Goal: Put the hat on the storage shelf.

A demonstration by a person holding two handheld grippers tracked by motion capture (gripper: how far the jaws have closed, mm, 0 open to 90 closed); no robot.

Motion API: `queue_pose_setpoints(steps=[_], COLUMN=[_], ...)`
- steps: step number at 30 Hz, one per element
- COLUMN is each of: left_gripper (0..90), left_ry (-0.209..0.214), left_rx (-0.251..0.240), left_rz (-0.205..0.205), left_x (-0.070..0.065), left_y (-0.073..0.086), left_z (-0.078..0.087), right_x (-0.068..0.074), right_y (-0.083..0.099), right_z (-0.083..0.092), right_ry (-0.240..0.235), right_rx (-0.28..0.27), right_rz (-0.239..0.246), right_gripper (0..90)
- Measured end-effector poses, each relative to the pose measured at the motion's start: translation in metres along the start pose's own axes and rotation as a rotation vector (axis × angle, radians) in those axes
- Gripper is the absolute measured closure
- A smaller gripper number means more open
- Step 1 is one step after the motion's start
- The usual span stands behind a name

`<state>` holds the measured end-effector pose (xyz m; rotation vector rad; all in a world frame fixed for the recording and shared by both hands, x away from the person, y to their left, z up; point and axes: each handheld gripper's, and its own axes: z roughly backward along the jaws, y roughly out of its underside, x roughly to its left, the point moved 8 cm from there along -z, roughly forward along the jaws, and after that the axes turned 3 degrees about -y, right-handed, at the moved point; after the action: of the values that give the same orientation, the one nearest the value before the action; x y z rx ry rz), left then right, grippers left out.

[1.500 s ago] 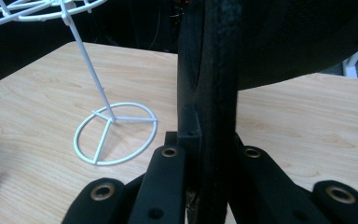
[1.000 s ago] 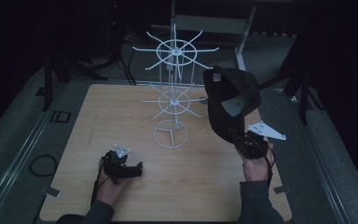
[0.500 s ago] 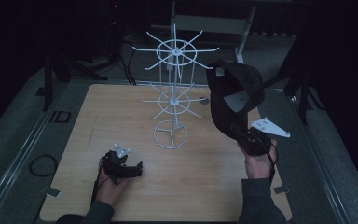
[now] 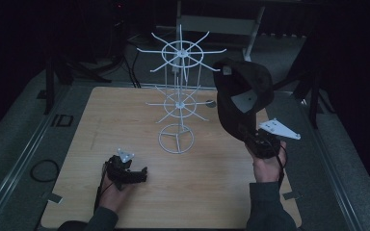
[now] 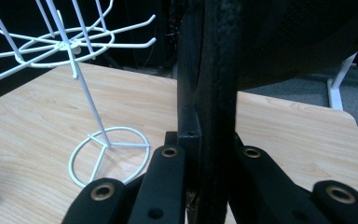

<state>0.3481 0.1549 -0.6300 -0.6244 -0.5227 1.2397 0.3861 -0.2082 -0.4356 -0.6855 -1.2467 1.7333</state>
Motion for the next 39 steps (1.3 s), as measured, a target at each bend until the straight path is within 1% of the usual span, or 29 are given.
queue_pose_setpoints(steps=[9,26,39], left_gripper=[0.1,0.2,0.1], left_ry=[0.0,0.001,0.0], left_rx=[0.001,0.001,0.001], left_rz=[0.0,0.001,-0.001], left_x=[0.0,0.0,0.0], left_y=[0.0,0.0,0.0], left_z=[0.0,0.0,0.0], right_x=[0.001,0.003,0.003], right_y=[-0.006,-0.015,-0.023], right_z=[0.0,-0.001,0.001], right_ry=[0.007,0.006,0.012], right_rx=[-0.005,-0.013,-0.03], right_rz=[0.019,0.028,0.034], right_gripper=[86.4,86.4,86.4])
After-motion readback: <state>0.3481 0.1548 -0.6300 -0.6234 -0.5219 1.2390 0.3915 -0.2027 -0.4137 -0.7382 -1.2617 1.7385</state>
